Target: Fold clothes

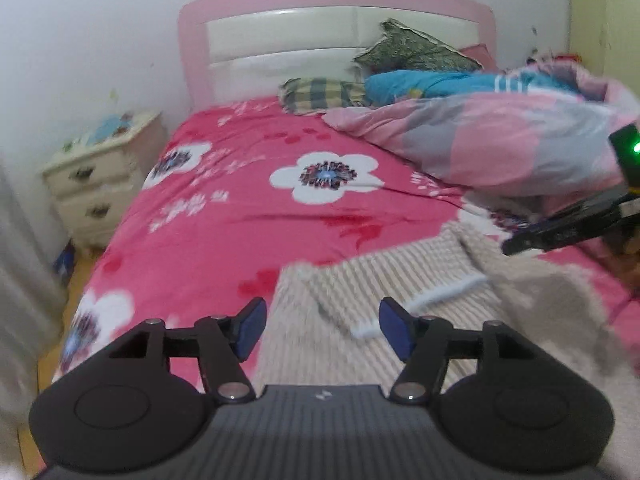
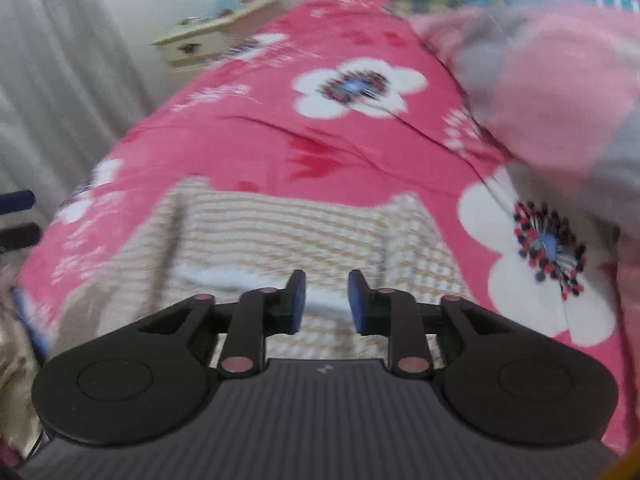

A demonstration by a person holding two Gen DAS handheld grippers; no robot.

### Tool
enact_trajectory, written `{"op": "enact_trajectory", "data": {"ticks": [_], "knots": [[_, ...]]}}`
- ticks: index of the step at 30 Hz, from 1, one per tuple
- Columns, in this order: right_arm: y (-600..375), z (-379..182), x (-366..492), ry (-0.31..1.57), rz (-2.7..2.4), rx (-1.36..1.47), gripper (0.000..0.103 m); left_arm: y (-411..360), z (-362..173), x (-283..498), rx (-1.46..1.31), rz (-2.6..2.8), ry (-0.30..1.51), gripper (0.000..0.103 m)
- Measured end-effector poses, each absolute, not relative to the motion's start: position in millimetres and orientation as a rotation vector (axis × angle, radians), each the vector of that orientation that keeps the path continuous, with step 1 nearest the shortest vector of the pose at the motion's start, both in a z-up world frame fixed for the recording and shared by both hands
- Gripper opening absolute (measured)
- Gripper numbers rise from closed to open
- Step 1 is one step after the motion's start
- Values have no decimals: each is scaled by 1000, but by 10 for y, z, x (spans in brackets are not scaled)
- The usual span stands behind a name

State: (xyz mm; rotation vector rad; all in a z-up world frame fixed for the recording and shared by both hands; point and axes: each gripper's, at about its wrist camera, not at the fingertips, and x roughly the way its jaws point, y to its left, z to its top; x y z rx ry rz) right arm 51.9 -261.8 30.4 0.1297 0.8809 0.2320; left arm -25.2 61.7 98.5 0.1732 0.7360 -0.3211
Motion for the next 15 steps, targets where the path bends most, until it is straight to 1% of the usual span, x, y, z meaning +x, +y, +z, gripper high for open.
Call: {"op": "enact_trajectory", "data": {"ticks": [2, 6, 10, 12, 15], "knots": [[-2483, 440, 363, 882, 286, 125, 32, 793, 1155, -635, 135, -323, 786, 65], [-2131, 536, 69, 917, 389, 120, 33, 985, 1157, -1420, 140, -307, 856, 65], [-1706, 586, -159, 950, 510, 82, 34, 1141, 987, -2053, 59, -300, 946, 65], [-1553, 638, -242, 923, 553, 66, 43, 1208, 842, -2310, 2, -306, 990, 65], [-1351, 595, -269, 946, 602, 89, 44, 1186, 501, -2511, -9, -296, 1057, 65]]}}
